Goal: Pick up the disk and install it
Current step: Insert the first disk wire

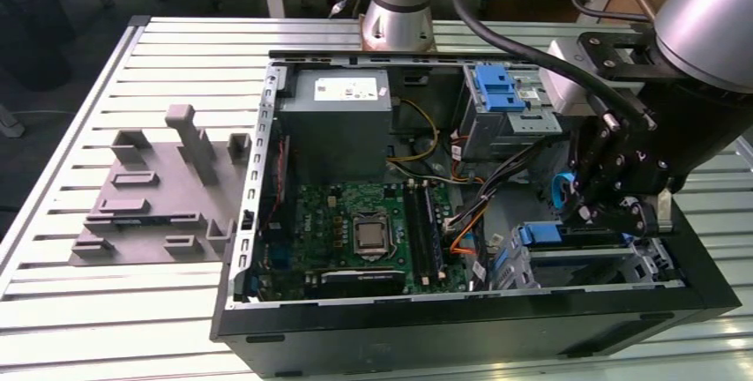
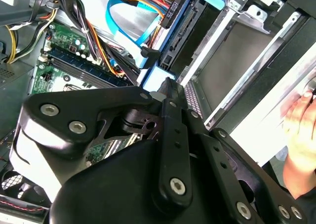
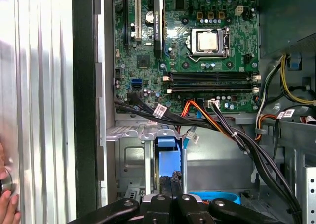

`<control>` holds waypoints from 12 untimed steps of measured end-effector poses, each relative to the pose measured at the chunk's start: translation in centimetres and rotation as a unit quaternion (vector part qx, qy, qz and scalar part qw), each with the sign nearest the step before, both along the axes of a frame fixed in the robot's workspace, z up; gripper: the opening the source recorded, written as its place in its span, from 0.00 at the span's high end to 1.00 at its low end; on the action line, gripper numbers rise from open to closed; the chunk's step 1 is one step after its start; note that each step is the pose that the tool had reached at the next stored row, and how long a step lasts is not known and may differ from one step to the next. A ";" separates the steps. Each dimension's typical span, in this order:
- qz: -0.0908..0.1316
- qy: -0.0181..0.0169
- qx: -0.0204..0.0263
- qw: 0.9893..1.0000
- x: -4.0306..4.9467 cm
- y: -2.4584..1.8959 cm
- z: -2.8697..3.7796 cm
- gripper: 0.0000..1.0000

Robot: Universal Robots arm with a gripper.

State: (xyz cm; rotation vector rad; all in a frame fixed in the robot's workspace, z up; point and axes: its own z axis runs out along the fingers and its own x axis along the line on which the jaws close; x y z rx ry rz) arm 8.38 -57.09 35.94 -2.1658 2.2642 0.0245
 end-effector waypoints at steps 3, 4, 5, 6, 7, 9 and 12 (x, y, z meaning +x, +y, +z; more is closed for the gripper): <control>0.000 0.000 0.000 1.000 0.07 0.00 0.00 0.89; 0.000 0.000 0.000 1.000 0.11 0.00 0.00 0.89; 0.000 0.000 0.000 1.000 0.15 0.00 0.00 0.89; 0.000 0.000 0.000 1.000 0.21 0.01 0.00 0.89; 0.000 0.000 0.000 1.000 0.30 0.02 0.00 0.89; 0.000 0.000 0.000 1.000 0.46 0.03 0.00 0.89; 0.000 0.000 0.000 1.000 0.63 0.04 0.00 0.89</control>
